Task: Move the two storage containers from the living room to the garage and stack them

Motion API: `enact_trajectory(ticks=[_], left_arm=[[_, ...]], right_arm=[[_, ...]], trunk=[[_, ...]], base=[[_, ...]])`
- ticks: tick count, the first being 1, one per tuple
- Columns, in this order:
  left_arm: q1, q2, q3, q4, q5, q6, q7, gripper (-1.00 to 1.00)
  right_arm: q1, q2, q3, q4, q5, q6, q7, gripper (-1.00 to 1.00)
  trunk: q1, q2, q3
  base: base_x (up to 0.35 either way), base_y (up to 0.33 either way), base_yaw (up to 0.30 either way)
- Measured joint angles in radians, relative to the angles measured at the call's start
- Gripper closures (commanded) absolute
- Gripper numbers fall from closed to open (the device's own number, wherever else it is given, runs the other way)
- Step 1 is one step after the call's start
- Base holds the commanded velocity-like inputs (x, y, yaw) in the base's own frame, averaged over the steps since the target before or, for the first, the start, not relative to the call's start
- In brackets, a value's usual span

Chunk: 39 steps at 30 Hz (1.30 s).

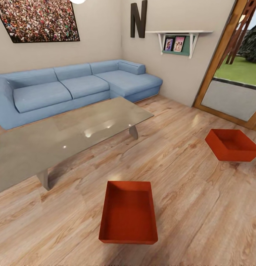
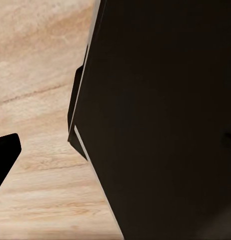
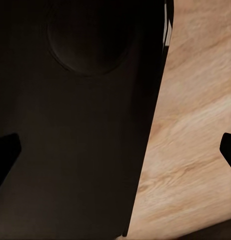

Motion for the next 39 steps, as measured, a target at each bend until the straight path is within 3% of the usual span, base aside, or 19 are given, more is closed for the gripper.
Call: enact_trajectory(ticks=[39], left_arm=[[0.0, 0.0, 0.0, 0.0, 0.0, 0.0, 0.0, -1.0]], right_arm=[[0.0, 0.0, 0.0, 0.0, 0.0, -0.001, -0.001, -1.0]], trunk=[[0.0, 0.0, -0.062]], base=[[0.0, 0.0, 0.0]])
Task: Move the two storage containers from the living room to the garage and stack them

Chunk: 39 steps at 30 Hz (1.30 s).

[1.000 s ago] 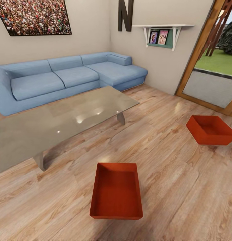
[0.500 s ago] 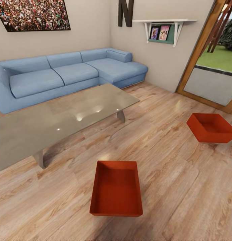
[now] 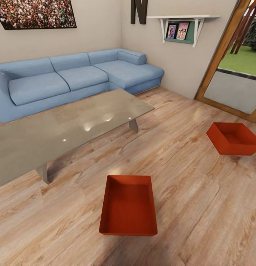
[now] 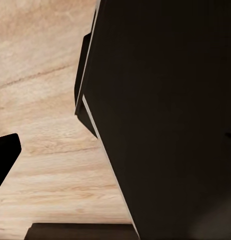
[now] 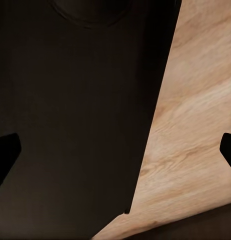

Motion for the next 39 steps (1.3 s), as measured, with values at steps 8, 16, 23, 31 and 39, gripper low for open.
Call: enact_trajectory(ticks=[8, 16, 23, 31, 39], left_arm=[[0.0, 0.001, 0.0, 0.0, 0.0, 0.0, 0.0, -1.0], [0.0, 0.001, 0.0, 0.0, 0.001, 0.0, 0.0, -1.0], [0.0, 0.001, 0.0, 0.0, 0.0, 0.0, 0.0, -1.0], [0.0, 0.001, 0.0, 0.0, 0.001, 0.0, 0.0, -1.0], [0.0, 0.0, 0.0, 0.0, 0.0, 0.0, 0.0, -1.0]], right_arm=[[0.0, 0.0, 0.0, 0.0, 0.0, 0.0, 0.0, -1.0], [0.0, 0.0, 0.0, 0.0, 0.0, 0.0, 0.0, -1.0], [0.0, 0.0, 0.0, 0.0, 0.0, 0.0, 0.0, -1.0], [0.0, 0.0, 0.0, 0.0, 0.0, 0.0, 0.0, -1.0], [0.0, 0.0, 0.0, 0.0, 0.0, 0.0, 0.0, -1.0]], trunk=[[0.0, 0.0, -0.013], [0.0, 0.0, -0.025], [0.0, 0.0, -0.036], [0.0, 0.0, -0.049], [0.0, 0.0, -0.062]], base=[[0.0, 0.0, 0.0], [0.0, 0.0, 0.0], [0.0, 0.0, 0.0], [0.0, 0.0, 0.0], [0.0, 0.0, 0.0]])
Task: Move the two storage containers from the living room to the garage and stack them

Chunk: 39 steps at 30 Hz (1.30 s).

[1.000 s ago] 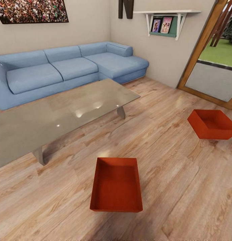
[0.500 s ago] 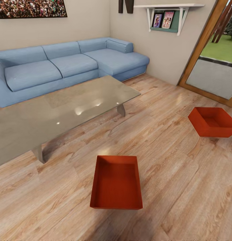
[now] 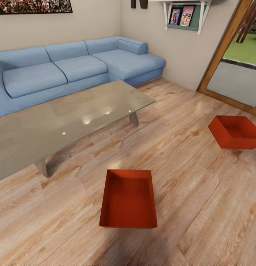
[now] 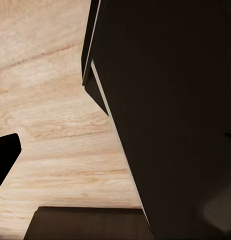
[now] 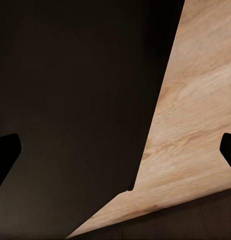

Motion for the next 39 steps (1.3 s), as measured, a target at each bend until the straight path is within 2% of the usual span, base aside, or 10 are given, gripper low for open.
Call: enact_trajectory(ticks=[8, 18, 21, 26, 39], left_arm=[[0.0, 0.001, 0.0, 0.0, 0.0, 0.0, 0.0, -1.0], [0.0, 0.001, 0.0, 0.0, 0.0, 0.0, 0.0, -1.0], [-0.001, 0.018, -0.003, -0.018, -0.005, -0.009, -0.006, -1.0], [-0.007, 0.025, -0.002, -0.043, -0.006, -0.009, -0.006, -1.0], [-0.022, 0.054, 0.0, -0.104, -0.006, -0.002, -0.003, -1.0]], right_arm=[[0.0, 0.001, 0.0, 0.0, 0.002, -0.001, -0.001, -1.0], [0.0, 0.004, 0.002, 0.0, 0.002, -0.003, -0.015, -1.0], [0.01, 0.005, 0.002, -0.001, 0.001, -0.013, -0.015, -1.0], [0.009, 0.005, 0.002, -0.001, 0.001, -0.013, -0.015, -1.0], [0.003, -0.018, -0.003, -0.014, 0.0, -0.016, -0.01, -1.0]], trunk=[[0.0, 0.0, -0.012], [0.0, 0.0, -0.013], [0.0, 0.0, -0.013], [0.0, 0.0, -0.013], [0.0, 0.0, -0.013]], base=[[0.0, 0.0, 0.0], [0.0, 0.0, 0.0], [0.0, 0.0, 0.0], [0.0, 0.0, 0.0], [0.0, 0.0, 0.0]])
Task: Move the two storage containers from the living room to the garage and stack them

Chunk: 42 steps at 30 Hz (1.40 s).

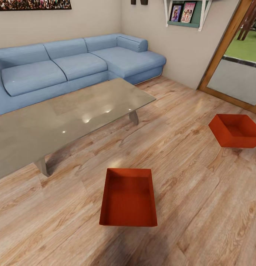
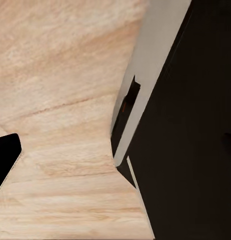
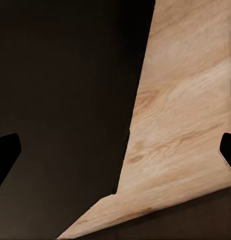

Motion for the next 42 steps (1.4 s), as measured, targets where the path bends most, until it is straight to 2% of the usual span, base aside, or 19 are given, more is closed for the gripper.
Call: enact_trajectory(ticks=[8, 14, 15, 16, 17, 18, 19, 22, 27, 29, 34, 39, 40, 42], left_arm=[[0.0, 0.045, 0.005, -0.044, 0.002, 0.04, 0.005, -1.0], [0.0, 0.079, 0.007, -0.078, 0.002, 0.073, 0.007, -1.0], [0.0, 0.119, 0.005, -0.174, 0.001, 0.267, 0.008, -1.0], [0.0, 0.123, 0.006, -0.338, 0.002, 0.297, 0.008, -1.0], [-0.001, 0.123, 0.007, -0.561, 0.002, 0.34, 0.009, -1.0], [-0.002, 0.123, 0.006, -0.718, 0.002, 0.36, 0.011, -1.0], [-0.003, 0.122, 0.007, -0.752, 0.001, 0.403, 0.02, -1.0], [-0.013, 0.119, 0.007, -0.831, -0.001, 0.439, 0.047, -1.0], [-0.072, 0.114, 0.006, -0.851, 0.001, 0.453, 0.082, -1.0], [-0.131, 0.111, 0.003, -0.827, 0.002, 0.456, 0.092, -1.0], [-0.206, 0.1, 0.001, -0.766, 0.003, 0.457, 0.095, -1.0], [-0.287, 0.061, -0.002, -0.655, 0.0, 0.456, 0.095, -1.0], [-0.324, 0.042, -0.003, -0.617, 0.0, 0.455, 0.095, -1.0], [-0.355, 0.026, -0.002, -0.587, -0.001, 0.456, 0.095, -1.0]], right_arm=[[-0.001, -0.045, -0.032, -0.044, -0.025, 0.036, -0.003, -1.0], [-0.008, -0.078, -0.067, -0.078, -0.053, 0.07, -0.036, -1.0], [-0.009, -0.135, -0.117, -0.167, -0.055, 0.276, -0.064, -1.0], [-0.009, -0.22, -0.12, -0.291, -0.051, 0.296, -0.071, -1.0], [-0.01, -0.216, -0.12, -0.473, -0.052, 0.311, -0.083, -1.0], [-0.013, -0.215, -0.119, -0.629, -0.05, 0.317, -0.09, -1.0], [-0.024, -0.216, -0.121, -0.659, -0.049, 0.328, -0.11, -1.0], [-0.07, -0.214, -0.121, -0.685, -0.048, 0.336, -0.137, -1.0], [-0.137, -0.211, -0.121, -0.69, -0.049, 0.34, -0.149, -1.0], [-0.194, -0.208, -0.12, -0.681, -0.049, 0.366, -0.153, -1.0], [-0.266, -0.203, -0.12, -0.642, -0.05, 0.397, -0.155, -1.0], [-0.383, -0.2, -0.118, -0.53, -0.046, 0.392, -0.155, -1.0], [-0.44, -0.193, -0.116, -0.475, -0.045, 0.376, -0.156, -1.0], [-0.481, -0.176, -0.115, -0.437, -0.046, 0.356, -0.156, -1.0]], trunk=[[0.0, 0.0, 0.0], [0.0, 0.0, 0.0], [0.0, 0.0, 0.0], [0.0, 0.0, 0.0], [0.0, 0.0, 0.0], [0.0, 0.0, 0.0], [0.0, 0.0, 0.0], [0.0, 0.0, 0.0], [0.0, 0.0, 0.0], [0.0, 0.0, 0.0], [0.0, 0.0, 0.0], [0.0, 0.0, 0.0], [0.0, 0.0, 0.0], [0.0, 0.0, 0.0]], base=[[0.0, 0.0, 0.0], [0.0, 0.0, 0.0], [0.0, 0.0, 0.0], [0.0, 0.0, 0.0], [0.0, 0.0, 0.0], [0.0, 0.0, 0.0], [0.0, 0.0, 0.0], [0.0, 0.0, 0.0], [0.0, 0.0, 0.0], [0.0, 0.0, 0.0], [0.0, 0.0, 0.0], [0.0, 0.0, 0.0], [0.0, 0.0, 0.0], [0.0, 0.0, 0.0]])
